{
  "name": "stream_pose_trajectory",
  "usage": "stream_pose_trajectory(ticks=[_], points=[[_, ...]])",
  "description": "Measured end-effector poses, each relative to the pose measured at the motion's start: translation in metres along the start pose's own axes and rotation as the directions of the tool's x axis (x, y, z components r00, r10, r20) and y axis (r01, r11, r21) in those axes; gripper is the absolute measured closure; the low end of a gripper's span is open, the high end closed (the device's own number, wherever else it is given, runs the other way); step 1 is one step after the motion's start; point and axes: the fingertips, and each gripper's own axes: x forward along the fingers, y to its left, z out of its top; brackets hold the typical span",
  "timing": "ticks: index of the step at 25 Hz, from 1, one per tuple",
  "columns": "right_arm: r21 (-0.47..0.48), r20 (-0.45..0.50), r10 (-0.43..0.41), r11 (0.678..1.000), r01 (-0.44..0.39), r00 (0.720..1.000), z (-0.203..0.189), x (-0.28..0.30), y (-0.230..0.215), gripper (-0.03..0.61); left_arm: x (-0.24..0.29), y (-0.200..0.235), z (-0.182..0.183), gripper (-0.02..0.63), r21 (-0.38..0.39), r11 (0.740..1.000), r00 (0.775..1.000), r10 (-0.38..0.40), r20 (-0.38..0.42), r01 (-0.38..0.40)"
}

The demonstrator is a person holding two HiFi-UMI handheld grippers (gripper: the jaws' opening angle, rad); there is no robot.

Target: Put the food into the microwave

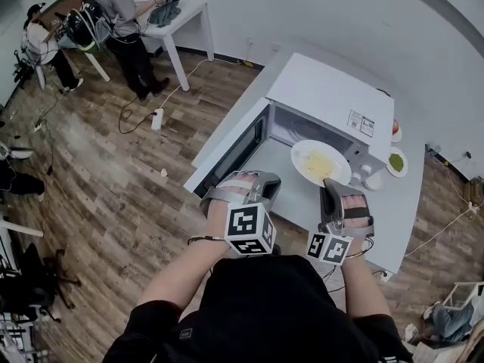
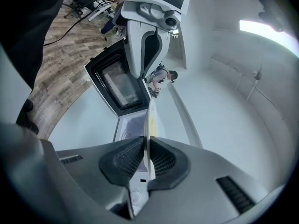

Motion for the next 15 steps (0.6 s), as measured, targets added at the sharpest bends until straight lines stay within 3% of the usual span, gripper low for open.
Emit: stream_pose_trajectory(ticks=[6, 15], points=[[-0.015, 0.006, 0.023, 1.000, -0.023, 1.000, -0.009, 0.033, 0.018, 0.534, 0.025, 0.012, 0.001, 0.606, 0.019, 1.000, 1.000, -0.014, -0.008, 0.014], [0.001, -0.115, 0.027, 1.000, -0.027, 0.993, -0.041, 0.105, 0.045, 0.534, 0.088, 0.009, 0.004, 0.606, 0.057, 0.996, 0.995, -0.069, 0.077, 0.065]])
